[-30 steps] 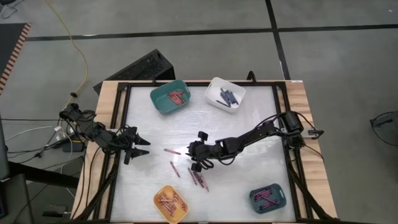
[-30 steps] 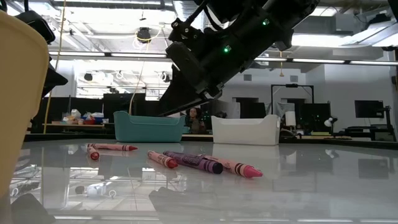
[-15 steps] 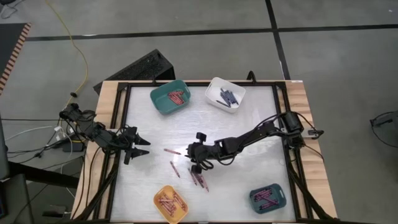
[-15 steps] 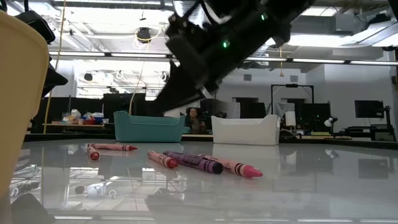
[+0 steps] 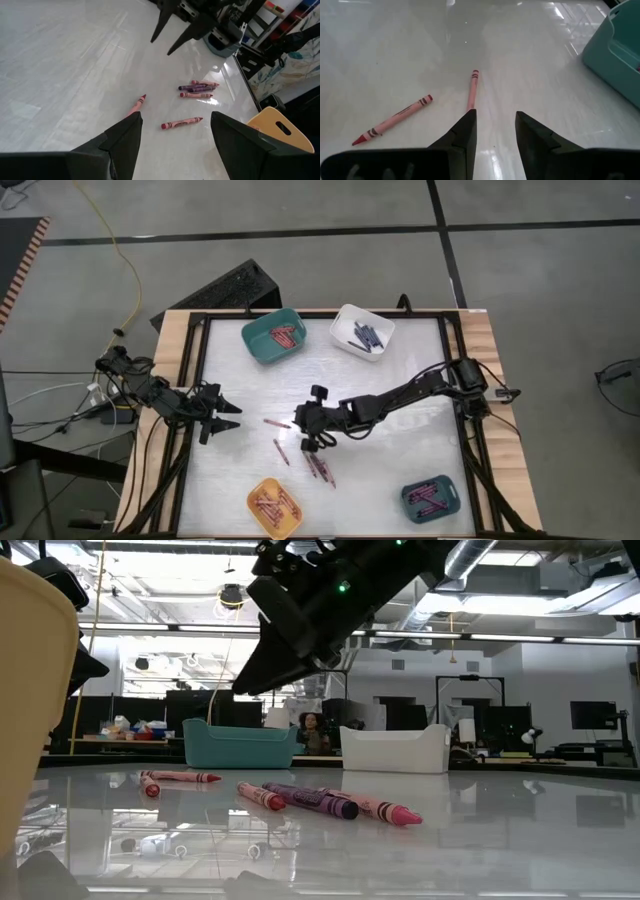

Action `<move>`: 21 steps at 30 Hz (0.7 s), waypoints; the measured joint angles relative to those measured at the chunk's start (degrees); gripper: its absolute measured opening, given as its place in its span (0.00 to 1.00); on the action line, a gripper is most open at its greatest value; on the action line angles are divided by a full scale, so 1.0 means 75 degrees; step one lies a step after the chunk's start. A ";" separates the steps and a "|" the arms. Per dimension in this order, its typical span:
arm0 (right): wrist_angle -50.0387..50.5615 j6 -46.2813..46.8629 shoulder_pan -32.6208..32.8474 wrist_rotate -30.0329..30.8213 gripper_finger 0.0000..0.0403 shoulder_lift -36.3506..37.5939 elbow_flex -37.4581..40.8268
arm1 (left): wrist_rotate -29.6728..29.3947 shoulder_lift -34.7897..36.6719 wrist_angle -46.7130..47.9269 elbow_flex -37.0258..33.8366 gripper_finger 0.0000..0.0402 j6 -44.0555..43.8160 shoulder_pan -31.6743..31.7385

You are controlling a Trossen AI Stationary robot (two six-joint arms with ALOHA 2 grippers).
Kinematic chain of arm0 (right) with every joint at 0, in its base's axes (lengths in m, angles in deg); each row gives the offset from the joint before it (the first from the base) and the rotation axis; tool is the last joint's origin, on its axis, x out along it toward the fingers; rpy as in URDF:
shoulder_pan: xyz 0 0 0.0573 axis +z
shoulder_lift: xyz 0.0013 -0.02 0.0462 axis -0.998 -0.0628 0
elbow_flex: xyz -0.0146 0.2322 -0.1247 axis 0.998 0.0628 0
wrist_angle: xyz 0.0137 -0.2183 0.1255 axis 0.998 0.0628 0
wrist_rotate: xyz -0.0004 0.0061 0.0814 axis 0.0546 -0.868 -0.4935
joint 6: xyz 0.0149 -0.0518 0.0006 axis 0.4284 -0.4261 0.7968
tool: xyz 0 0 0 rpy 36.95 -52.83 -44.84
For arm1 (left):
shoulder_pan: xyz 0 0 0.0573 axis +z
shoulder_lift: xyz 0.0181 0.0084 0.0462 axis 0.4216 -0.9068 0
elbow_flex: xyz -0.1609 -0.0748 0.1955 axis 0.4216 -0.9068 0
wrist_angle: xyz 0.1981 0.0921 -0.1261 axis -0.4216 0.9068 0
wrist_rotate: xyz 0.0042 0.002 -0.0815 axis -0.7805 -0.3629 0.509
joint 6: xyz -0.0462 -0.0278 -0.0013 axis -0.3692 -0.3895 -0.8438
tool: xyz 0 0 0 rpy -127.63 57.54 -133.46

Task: Sort crayons
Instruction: Put the red crayon into the top green bin

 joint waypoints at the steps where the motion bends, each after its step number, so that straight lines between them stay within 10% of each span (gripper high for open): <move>1: -0.0002 0.0000 0.0000 0.0000 0.32 0.0000 -0.0005 | 0.0001 0.0000 0.0000 0.0000 0.57 0.0000 0.0000; 21: -0.0087 0.0000 0.0114 -0.0061 0.32 0.0000 -0.0009 | 0.0000 0.0000 0.0000 -0.0001 0.57 0.0000 0.0000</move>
